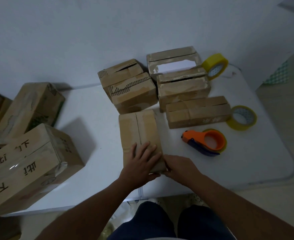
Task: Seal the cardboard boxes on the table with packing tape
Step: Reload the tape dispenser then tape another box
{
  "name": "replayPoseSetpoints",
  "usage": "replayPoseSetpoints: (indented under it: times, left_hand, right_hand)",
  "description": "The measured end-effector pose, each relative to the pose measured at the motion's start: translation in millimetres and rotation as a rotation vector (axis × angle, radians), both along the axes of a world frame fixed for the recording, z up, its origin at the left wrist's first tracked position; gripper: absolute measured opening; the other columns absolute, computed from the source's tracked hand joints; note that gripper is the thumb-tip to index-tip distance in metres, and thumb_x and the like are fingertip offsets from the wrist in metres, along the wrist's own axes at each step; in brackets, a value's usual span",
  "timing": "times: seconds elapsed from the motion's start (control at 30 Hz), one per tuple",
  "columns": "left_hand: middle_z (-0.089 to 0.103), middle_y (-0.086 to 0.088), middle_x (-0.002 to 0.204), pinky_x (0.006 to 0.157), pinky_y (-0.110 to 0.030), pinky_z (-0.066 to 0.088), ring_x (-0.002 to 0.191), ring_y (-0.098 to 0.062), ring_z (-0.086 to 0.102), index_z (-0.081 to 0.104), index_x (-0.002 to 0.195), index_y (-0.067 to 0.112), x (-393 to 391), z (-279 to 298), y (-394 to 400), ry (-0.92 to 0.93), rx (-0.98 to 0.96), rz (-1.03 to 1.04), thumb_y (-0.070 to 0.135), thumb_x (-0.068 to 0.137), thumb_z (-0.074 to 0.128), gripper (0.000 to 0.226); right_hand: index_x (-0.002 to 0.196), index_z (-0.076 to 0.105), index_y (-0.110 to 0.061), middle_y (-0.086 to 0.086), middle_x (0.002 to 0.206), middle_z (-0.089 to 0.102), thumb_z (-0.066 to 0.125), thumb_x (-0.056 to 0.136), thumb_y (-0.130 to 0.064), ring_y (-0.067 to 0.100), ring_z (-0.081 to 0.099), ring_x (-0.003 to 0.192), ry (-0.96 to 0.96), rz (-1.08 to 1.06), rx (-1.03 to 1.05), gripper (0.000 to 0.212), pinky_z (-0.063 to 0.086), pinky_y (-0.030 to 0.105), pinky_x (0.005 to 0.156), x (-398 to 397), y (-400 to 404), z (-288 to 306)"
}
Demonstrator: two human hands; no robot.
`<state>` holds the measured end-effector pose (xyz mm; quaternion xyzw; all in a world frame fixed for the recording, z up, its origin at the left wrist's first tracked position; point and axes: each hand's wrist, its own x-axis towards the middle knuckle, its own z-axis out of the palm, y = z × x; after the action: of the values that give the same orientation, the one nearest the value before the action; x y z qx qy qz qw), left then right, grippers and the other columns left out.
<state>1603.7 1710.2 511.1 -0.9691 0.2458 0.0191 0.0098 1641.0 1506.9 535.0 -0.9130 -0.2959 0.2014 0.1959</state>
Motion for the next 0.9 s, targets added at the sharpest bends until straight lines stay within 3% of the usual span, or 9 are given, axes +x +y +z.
replayPoseSetpoints:
  times: [0.17,0.3,0.37,0.43,0.5,0.57,0.67,0.8,0.9]
  left_hand:
    - [0.047,-0.005,0.147,0.112,-0.063,0.029,0.138,-0.031,0.038,0.044,0.140,0.029,0,5,0,0.073,-0.080,0.026,0.080,0.085,0.039,0.075]
    - [0.040,0.003,0.149,0.115,-0.048,0.024,0.135,-0.018,0.037,0.044,0.142,0.030,6,29,16,0.184,-0.422,0.194,0.068,0.096,0.029,0.061]
    - [0.044,0.007,0.144,0.108,-0.036,0.032,0.128,-0.010,0.042,0.048,0.138,0.029,-5,36,33,0.122,-0.683,0.429,0.057,0.100,0.036,0.048]
    - [0.051,0.009,0.132,0.097,-0.029,0.042,0.121,-0.009,0.050,0.053,0.128,0.028,-26,37,48,0.089,-0.945,0.853,0.045,0.101,0.047,0.032]
    - [0.057,0.002,0.131,0.090,-0.027,0.044,0.115,-0.015,0.056,0.057,0.124,0.022,-48,35,55,0.305,-1.290,1.325,0.037,0.102,0.049,0.027]
    - [0.062,-0.006,0.129,0.098,-0.035,0.042,0.113,-0.018,0.058,0.059,0.124,0.013,-67,29,57,0.570,-1.673,1.584,0.038,0.103,0.048,0.035]
    - [0.067,-0.006,0.123,0.101,-0.039,0.040,0.110,-0.017,0.059,0.064,0.117,0.009,-88,31,47,0.783,-1.884,1.660,0.044,0.101,0.047,0.042]
    - [0.070,0.000,0.116,0.101,-0.038,0.040,0.113,-0.013,0.060,0.067,0.114,0.015,-98,35,29,0.814,-1.928,1.635,0.050,0.098,0.050,0.043]
    - [0.073,-0.002,0.111,0.101,-0.037,0.040,0.110,-0.014,0.062,0.069,0.111,0.013,-98,36,25,0.702,-1.927,1.658,0.036,0.098,0.059,0.029]
  right_hand:
    - [0.124,0.049,-0.017,0.001,0.114,0.061,0.055,0.095,-0.038,0.020,0.059,0.100,0.023,-0.039,-0.009,0.037,0.037,0.024,0.071,-10,-2,-1]
    - [0.119,0.049,-0.020,-0.001,0.115,0.053,0.049,0.094,-0.014,0.020,0.055,0.096,-0.054,-0.016,-0.069,0.026,0.042,0.028,0.069,-2,-14,13]
    - [0.115,0.054,-0.016,0.001,0.110,0.053,0.052,0.086,-0.005,0.022,0.053,0.091,-0.200,-0.020,-0.035,0.031,0.044,0.027,0.071,-2,-10,18]
    - [0.115,0.055,-0.013,0.004,0.112,0.054,0.058,0.079,-0.006,0.023,0.053,0.095,-0.325,0.058,0.013,0.036,0.050,0.032,0.080,-7,5,21]
    - [0.125,0.052,-0.014,0.003,0.127,0.051,0.062,0.082,-0.020,0.022,0.049,0.112,-0.337,0.167,0.065,0.044,0.045,0.034,0.095,-13,26,22]
    - [0.139,0.044,-0.017,0.000,0.146,0.039,0.058,0.088,-0.042,0.021,0.035,0.134,-0.302,0.267,0.019,0.058,0.029,0.037,0.110,-16,47,16]
    - [0.152,0.024,-0.023,-0.002,0.161,0.016,0.044,0.088,-0.067,0.023,0.010,0.148,-0.290,0.350,-0.127,0.080,0.006,0.046,0.120,-12,68,4]
    - [0.155,0.016,-0.024,-0.002,0.163,0.009,0.025,0.093,-0.070,0.027,0.008,0.149,-0.339,0.356,-0.246,0.078,0.014,0.053,0.116,-13,73,-5]
    - [0.155,0.015,-0.023,-0.001,0.163,0.009,0.019,0.094,-0.069,0.028,0.009,0.150,-0.356,0.329,-0.258,0.076,0.017,0.054,0.115,-19,75,-7]
